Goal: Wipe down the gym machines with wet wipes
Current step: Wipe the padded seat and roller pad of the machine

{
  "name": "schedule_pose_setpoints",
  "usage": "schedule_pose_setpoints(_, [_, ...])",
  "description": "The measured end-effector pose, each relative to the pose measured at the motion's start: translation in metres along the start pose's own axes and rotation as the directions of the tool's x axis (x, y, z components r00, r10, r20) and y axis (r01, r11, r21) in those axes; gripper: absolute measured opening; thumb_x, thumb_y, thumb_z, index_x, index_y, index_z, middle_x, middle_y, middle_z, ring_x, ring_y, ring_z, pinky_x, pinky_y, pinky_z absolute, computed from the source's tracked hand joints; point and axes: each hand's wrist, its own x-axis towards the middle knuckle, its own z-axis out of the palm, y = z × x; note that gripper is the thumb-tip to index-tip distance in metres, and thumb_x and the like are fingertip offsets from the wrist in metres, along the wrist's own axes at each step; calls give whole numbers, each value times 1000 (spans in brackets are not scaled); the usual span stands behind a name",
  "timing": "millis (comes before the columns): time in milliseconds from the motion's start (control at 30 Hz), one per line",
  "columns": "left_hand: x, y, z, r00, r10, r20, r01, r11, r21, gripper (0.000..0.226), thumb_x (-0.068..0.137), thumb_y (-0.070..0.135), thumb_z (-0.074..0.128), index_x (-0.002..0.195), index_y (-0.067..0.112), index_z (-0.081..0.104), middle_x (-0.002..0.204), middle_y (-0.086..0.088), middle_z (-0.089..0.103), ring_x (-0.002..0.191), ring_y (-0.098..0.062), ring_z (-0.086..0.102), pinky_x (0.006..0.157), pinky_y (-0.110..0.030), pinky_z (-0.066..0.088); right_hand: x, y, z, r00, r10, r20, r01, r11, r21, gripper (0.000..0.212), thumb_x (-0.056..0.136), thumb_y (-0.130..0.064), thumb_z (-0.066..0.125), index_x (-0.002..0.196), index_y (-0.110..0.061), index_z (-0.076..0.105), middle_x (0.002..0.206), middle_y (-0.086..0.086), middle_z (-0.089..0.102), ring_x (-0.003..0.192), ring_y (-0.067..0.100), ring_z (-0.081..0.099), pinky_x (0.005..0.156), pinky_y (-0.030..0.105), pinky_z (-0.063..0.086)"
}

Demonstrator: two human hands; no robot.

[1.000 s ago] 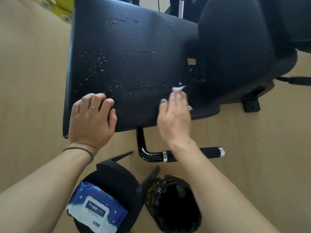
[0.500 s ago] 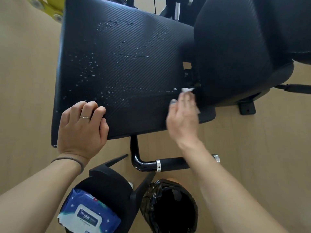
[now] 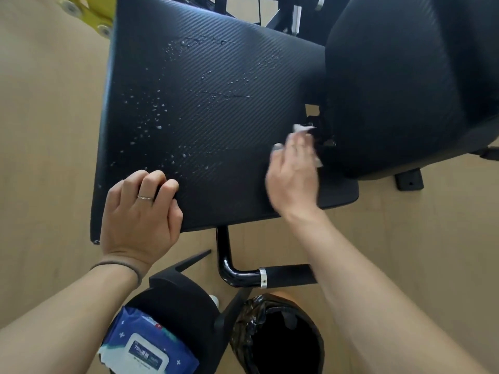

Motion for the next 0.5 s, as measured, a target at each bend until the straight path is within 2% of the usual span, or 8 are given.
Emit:
schedule_pose_setpoints(67, [0,0,0,1000,-1,-7,1,1000,7,36,99,31,35,119,9,55,126,-16,56,119,-41,50,96,-51,39,-30,-45,18,965,-260,-14,260,965,15,72,107,-26,-12,150,14,30,159,33,22,152,45,13,125,52,10])
schedule_pose_setpoints(200, [0,2,0,1000,-3,-29,4,1000,30,34,100,29,38,119,9,57,126,-16,57,118,-40,51,95,-51,39,-81,-82,15,821,-555,131,557,830,27,59,108,-33,16,155,-1,29,165,15,22,156,23,10,127,39,10])
schedule_pose_setpoints(267, [0,1,0,1000,-1,-24,1,1000,7,34,99,29,37,118,9,56,125,-16,56,118,-40,51,95,-51,39,-68,-52,5,772,-618,151,626,780,-11,56,108,-29,18,153,0,34,163,16,29,154,25,20,126,41,18])
schedule_pose_setpoints(300, [0,0,0,1000,-2,-19,2,1000,-4,34,98,30,36,118,9,55,126,-16,56,118,-41,51,95,-52,39,-53,-31,0,789,-602,124,611,789,-62,55,107,-25,20,149,5,40,158,21,36,151,31,29,123,46,26])
schedule_pose_setpoints(367, [0,0,0,1000,-3,-11,3,1000,-6,36,99,31,34,119,9,55,126,-16,56,119,-41,51,96,-51,40,-19,10,-12,916,-402,13,401,911,-94,56,107,-25,20,145,9,44,155,23,40,148,35,34,120,50,32])
schedule_pose_setpoints(400, [0,0,1,1000,-4,-8,4,1000,-2,36,99,31,33,119,10,55,126,-16,57,119,-40,51,96,-51,40,-10,19,-17,966,-257,29,259,961,-101,60,106,-30,17,149,6,38,161,19,33,152,29,26,124,46,25])
schedule_pose_setpoints(433, [0,0,1,1000,-6,-4,6,1000,-2,37,100,32,32,119,10,55,126,-15,57,119,-40,51,97,-50,40,-10,16,-16,981,-181,73,188,976,-113,64,105,-34,14,154,2,31,165,14,23,155,23,15,127,42,14])
schedule_pose_setpoints(500, [0,1,1,1000,-10,3,10,1000,-6,38,100,32,31,119,10,56,126,-15,57,120,-39,51,97,-50,39,-35,-19,-5,963,-238,124,246,967,-59,65,104,-31,5,156,2,24,167,16,12,157,27,4,127,42,5])
